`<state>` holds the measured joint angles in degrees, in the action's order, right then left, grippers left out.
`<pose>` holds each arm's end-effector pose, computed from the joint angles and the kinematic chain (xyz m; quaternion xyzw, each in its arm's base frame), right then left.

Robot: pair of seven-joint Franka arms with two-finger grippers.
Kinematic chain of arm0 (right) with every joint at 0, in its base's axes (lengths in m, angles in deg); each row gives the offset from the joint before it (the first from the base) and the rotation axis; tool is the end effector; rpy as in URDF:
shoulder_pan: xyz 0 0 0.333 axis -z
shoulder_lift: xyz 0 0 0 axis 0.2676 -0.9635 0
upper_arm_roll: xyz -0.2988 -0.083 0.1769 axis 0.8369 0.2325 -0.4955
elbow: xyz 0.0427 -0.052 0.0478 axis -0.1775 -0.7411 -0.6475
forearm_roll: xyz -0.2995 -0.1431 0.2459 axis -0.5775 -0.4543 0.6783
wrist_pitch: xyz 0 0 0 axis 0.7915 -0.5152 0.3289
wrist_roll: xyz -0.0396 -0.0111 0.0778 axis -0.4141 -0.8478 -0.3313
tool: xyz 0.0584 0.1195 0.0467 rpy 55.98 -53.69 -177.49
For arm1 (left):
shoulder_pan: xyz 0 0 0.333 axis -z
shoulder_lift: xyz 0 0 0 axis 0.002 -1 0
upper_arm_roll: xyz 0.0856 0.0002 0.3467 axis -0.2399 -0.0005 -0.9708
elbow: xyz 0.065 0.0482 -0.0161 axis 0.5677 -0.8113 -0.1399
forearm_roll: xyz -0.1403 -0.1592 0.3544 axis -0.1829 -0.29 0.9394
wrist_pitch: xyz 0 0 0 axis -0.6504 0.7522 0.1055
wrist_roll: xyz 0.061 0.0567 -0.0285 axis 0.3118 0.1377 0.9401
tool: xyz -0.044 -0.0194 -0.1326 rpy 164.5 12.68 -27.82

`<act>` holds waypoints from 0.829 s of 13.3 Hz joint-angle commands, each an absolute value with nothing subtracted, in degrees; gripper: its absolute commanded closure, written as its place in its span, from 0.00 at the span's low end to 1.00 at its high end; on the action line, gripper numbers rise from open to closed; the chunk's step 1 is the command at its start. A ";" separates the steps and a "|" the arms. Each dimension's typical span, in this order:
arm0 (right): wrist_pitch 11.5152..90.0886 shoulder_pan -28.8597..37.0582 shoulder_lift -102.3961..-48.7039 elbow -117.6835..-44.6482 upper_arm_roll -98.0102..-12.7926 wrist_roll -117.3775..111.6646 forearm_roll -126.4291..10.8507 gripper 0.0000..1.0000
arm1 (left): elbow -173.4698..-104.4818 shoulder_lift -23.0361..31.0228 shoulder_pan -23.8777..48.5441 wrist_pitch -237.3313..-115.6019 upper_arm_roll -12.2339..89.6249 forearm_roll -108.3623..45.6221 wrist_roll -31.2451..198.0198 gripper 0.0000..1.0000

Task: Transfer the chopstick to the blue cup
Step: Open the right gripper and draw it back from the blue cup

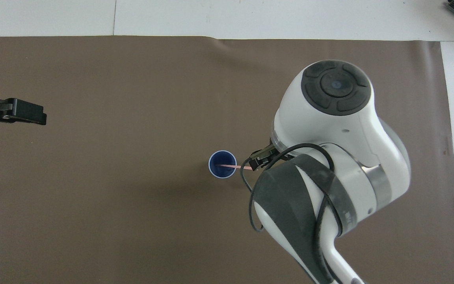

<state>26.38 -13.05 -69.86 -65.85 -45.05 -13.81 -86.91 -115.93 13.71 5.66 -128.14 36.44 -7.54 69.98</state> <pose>0.5650 0.2752 0.5509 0.9799 0.1945 -0.0434 0.0025 0.5750 -0.0670 0.6631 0.9987 -0.0378 0.0309 0.0144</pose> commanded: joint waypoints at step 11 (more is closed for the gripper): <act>22.42 6.02 -58.46 -65.66 -43.98 -14.99 -87.68 0.00 | -114.33 13.00 4.78 -126.50 37.07 -7.82 69.53 0.00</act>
<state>24.25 4.02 -60.64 -64.97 -43.85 -13.84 -87.45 -115.93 13.71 5.66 -128.10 36.62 -7.54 69.98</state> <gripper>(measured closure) 0.000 0.000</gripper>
